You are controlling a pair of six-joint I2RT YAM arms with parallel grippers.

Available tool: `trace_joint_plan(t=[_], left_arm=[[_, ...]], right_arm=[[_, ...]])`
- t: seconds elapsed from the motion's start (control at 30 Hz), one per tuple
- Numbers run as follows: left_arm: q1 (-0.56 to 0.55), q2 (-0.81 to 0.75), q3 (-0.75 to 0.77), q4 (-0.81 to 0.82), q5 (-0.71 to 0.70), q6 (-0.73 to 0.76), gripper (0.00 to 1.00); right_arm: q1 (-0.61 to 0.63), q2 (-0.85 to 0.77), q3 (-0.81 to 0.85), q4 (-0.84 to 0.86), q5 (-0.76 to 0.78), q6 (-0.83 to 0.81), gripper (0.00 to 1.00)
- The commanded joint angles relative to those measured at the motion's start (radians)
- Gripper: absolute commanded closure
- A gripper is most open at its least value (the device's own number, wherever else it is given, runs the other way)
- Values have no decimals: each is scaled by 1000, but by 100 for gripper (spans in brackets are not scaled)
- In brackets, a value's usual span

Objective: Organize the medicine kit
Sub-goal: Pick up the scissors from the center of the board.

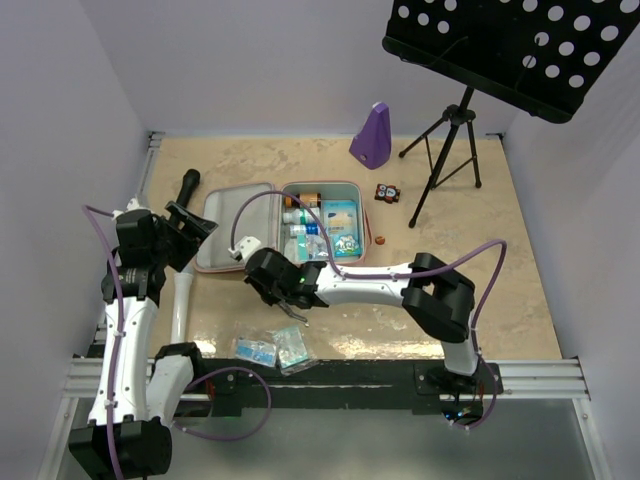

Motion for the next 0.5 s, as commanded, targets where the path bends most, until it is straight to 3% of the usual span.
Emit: trace_joint_plan(t=[0.0,0.03,0.1,0.17,0.47], left_arm=[[7,-13,-6,41,24,10,15],[7,-12,-9,43,24,10,15],[7,-15,-15,46,25,10,15],[7,-18,-19,45,28,10,15],[5,-24,-17,38,28,15,15]], right_arm=[[-1,-38,-17,-25,32,17,100],[-1,-34,-22,-25,33,17,100],[-2,-27,-32,-18,39,23,80],[-2,-15,-36,-13,36,26,69],[-11,51,-2,-19,56,26,66]])
